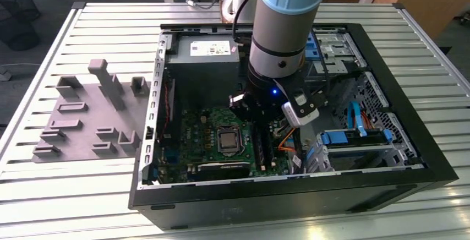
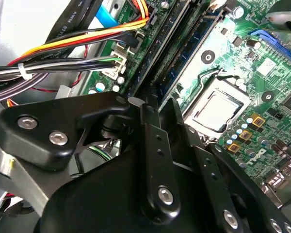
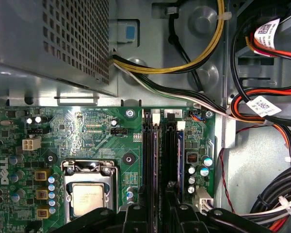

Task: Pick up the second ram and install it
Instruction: 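Insert the second ram into the second slot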

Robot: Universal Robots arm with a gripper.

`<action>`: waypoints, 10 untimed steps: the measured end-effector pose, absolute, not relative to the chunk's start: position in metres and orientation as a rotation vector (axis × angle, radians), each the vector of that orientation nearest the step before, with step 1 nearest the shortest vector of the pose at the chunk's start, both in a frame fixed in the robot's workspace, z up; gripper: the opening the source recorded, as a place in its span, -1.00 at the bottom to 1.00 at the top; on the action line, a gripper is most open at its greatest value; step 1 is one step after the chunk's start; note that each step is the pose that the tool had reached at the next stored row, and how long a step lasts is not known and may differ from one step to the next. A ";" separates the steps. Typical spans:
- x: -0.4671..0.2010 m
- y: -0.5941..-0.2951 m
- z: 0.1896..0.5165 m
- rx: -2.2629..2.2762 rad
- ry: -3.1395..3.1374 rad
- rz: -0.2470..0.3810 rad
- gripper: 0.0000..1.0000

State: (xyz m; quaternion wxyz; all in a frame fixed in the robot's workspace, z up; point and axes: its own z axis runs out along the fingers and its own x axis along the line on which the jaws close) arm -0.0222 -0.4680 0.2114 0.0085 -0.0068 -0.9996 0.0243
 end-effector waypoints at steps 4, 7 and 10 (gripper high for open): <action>-0.022 -0.468 0.220 -0.021 -3.123 0.076 -0.44; -0.022 -0.468 0.226 -0.021 -3.122 0.076 -0.44; -0.022 -0.468 0.230 -0.021 -3.121 0.076 -0.44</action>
